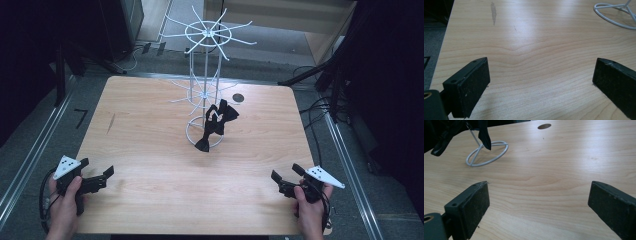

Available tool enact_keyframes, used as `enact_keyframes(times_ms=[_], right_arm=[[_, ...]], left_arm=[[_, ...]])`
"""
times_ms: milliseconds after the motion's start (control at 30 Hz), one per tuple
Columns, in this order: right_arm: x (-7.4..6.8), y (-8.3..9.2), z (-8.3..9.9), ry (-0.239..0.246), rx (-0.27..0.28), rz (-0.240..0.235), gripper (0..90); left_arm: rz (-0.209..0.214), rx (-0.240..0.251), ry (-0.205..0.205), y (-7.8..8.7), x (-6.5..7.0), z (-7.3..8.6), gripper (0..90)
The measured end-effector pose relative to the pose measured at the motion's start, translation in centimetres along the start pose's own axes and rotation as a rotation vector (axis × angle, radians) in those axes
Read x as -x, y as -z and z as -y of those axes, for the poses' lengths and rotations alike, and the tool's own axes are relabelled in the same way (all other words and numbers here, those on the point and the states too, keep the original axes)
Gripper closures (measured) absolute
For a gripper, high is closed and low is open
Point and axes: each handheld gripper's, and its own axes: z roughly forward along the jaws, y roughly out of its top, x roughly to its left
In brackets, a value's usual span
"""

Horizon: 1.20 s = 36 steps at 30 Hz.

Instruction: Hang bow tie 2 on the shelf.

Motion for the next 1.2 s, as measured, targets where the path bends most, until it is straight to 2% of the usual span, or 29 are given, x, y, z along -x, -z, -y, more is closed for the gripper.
enact_keyframes(times_ms=[600,967,1200], right_arm=[[2.6,2.9,1.4,-0.028,0.003,0.06,4.1],[3.5,4.1,2.0,-0.038,0.0,0.086,4.1],[4.6,5.4,2.7,-0.055,-0.001,0.119,4.3]], left_arm=[[-0.001,0.001,0.001,0.0,0.0,0.0,1.5],[-0.002,0.002,0.002,0.0,0.0,0.0,1.5],[-0.004,0.0,0.001,0.0,0.0,0.0,1.5]])
